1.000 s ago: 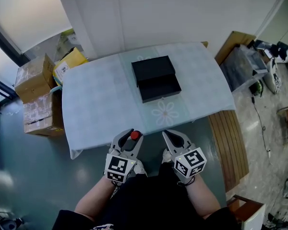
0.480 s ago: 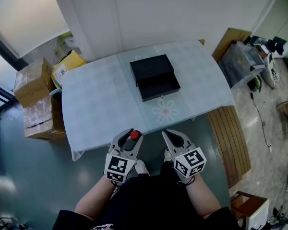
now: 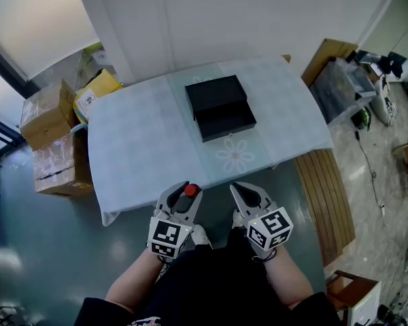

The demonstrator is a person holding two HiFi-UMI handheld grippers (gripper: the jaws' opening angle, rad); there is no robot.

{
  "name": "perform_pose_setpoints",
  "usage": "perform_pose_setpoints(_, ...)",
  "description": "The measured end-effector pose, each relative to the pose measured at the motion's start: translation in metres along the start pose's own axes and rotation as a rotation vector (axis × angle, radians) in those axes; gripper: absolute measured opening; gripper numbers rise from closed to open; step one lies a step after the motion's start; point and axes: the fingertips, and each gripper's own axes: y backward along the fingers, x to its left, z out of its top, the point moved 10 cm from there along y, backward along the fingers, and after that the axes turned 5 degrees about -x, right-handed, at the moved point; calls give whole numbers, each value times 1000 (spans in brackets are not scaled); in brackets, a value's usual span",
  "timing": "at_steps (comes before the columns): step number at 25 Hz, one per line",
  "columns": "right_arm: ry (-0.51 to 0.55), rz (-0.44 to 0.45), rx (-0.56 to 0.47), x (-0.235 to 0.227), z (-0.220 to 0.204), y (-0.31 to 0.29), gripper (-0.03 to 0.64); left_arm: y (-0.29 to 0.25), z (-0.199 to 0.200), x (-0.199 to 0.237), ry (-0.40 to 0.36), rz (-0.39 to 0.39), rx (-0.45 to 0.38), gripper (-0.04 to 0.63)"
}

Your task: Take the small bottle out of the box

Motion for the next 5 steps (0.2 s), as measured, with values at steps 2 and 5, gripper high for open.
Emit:
perform_pose_setpoints(2,1,3,1,0,0,-1,23,0,0,1,-2,1,0,169)
perform_pose_setpoints(5,4,5,3,1,-1,-2,23,1,-1,2,-2,3,-1,169)
